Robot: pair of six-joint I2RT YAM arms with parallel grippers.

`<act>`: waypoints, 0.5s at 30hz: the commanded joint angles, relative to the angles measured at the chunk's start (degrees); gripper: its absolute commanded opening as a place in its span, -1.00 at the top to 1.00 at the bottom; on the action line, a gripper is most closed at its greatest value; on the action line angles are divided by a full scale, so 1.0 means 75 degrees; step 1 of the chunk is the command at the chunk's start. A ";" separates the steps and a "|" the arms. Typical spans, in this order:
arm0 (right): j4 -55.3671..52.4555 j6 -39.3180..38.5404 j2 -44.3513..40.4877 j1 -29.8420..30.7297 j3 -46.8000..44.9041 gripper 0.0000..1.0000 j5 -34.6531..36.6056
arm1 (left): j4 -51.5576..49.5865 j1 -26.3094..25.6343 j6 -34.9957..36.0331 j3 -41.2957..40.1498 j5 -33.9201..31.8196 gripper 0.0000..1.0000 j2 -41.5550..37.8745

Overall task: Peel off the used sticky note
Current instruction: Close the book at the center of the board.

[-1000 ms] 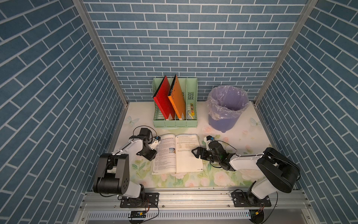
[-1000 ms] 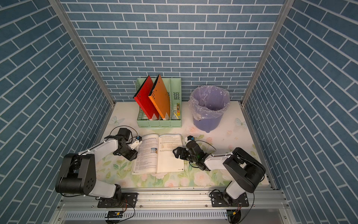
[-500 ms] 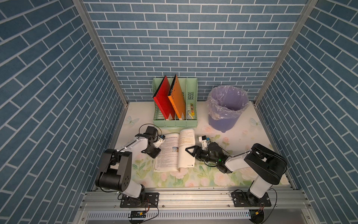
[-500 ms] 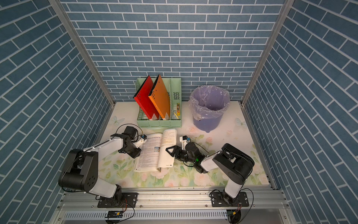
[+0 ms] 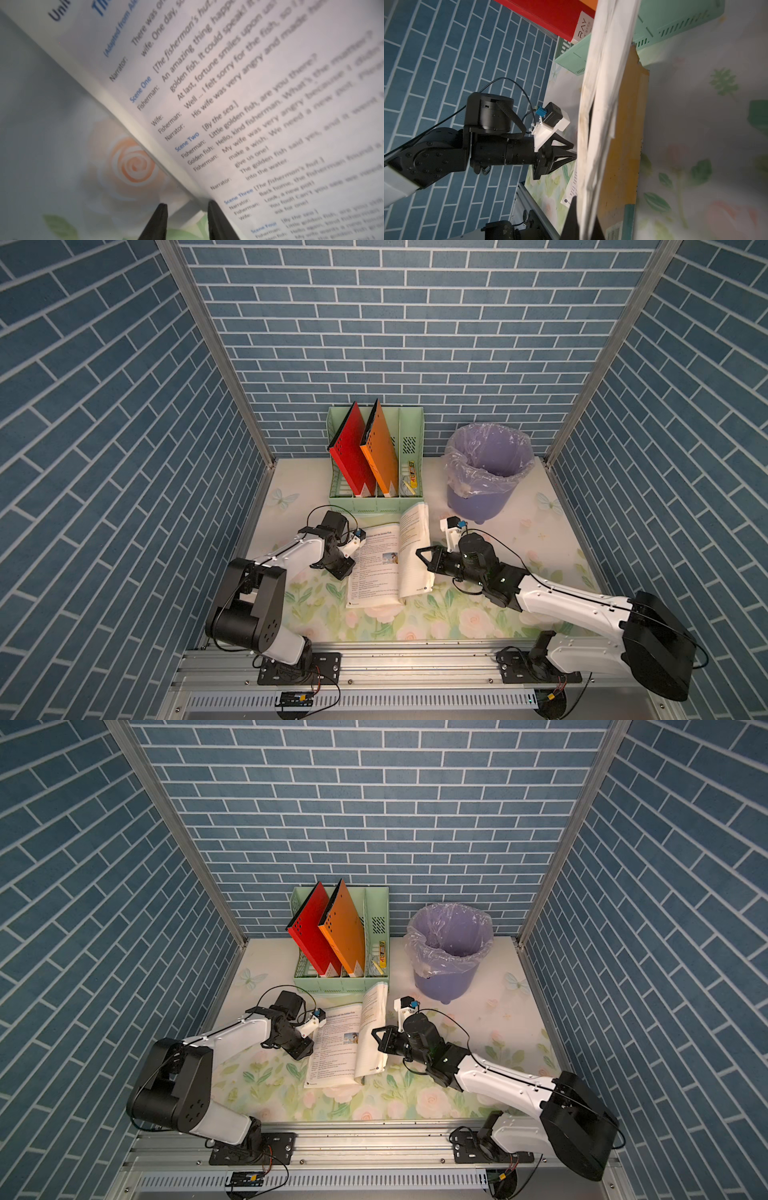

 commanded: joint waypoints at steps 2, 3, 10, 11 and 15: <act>-0.3768 -0.2017 -0.0597 -0.0011 0.1370 1.00 0.1787 | -0.0768 0.0014 0.0061 0.0653 0.0728 0.18 -0.0382; -0.4399 -0.2243 -0.0568 -0.0013 0.1675 1.00 0.2046 | -0.0903 0.0047 0.0118 0.0781 0.0848 0.16 -0.0480; -0.5815 -0.3087 0.0696 0.0121 0.2788 1.00 0.1936 | -0.1402 0.0637 0.0389 0.1268 0.1154 0.09 -0.0851; -0.5806 -0.3102 0.1149 0.0200 0.2884 1.00 0.1880 | -0.1411 0.0733 0.0409 0.1281 0.1096 0.09 -0.0863; -0.5365 -0.3106 0.2756 0.0699 0.3366 0.16 0.1710 | -0.1481 0.0978 0.0507 0.1288 0.0991 0.08 -0.0878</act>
